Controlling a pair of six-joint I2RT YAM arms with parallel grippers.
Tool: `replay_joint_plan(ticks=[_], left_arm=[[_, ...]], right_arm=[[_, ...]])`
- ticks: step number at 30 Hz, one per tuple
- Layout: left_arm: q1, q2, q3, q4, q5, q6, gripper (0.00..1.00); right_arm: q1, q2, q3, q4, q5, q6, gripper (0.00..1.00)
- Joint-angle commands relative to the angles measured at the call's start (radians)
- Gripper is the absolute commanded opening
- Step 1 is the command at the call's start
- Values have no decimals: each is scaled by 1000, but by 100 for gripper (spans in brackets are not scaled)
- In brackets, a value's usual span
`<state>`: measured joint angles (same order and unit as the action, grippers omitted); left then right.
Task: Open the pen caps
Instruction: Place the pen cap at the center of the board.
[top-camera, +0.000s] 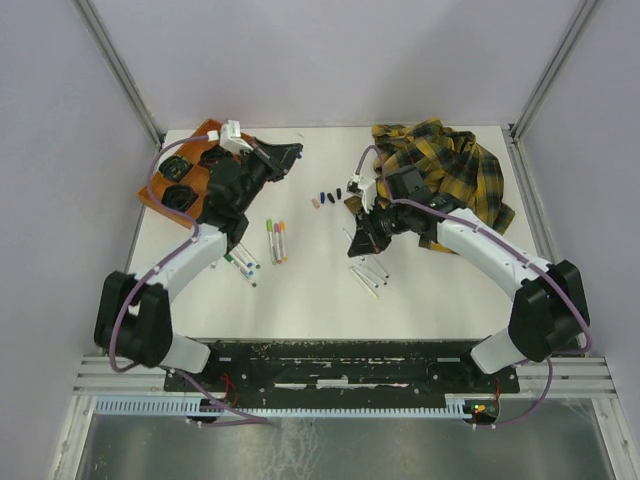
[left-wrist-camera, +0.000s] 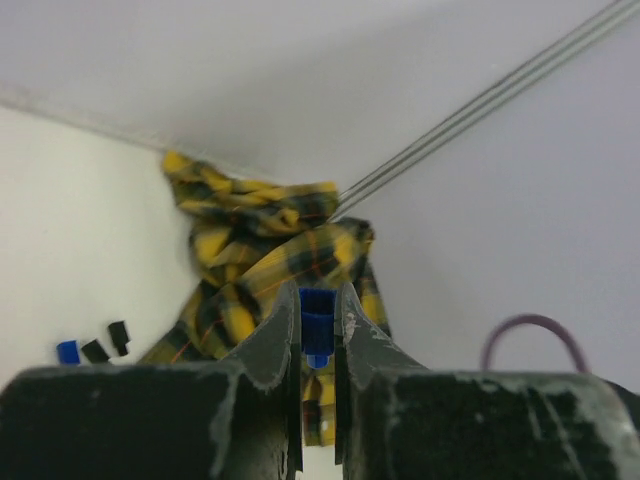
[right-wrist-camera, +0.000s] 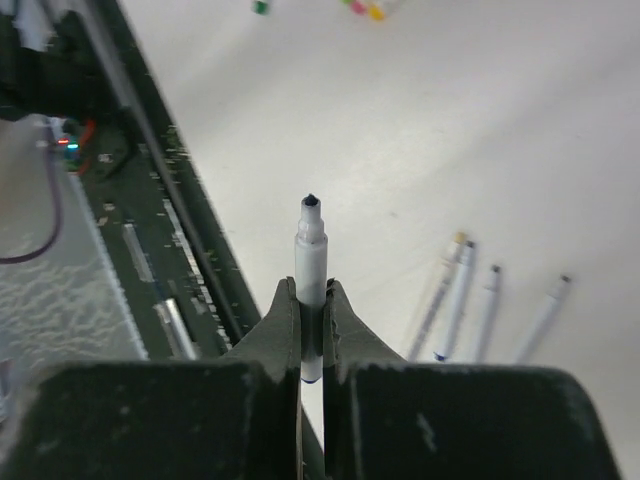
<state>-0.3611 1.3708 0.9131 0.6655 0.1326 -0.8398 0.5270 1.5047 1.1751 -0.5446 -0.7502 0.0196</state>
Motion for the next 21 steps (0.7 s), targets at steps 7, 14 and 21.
replay_joint_plan(ticks=[7,14,21], left_arm=[[-18,428,395,-474,10,21,3],[-101,681,715,-757,-113,74,3],[-163,871,952,-940,-222,98,3]], right_arm=[[-73,146,102,-198,560,-121,3],[-104,273,122,-212,611,-133,9],[-112,357,137,-218,576,-114,13]])
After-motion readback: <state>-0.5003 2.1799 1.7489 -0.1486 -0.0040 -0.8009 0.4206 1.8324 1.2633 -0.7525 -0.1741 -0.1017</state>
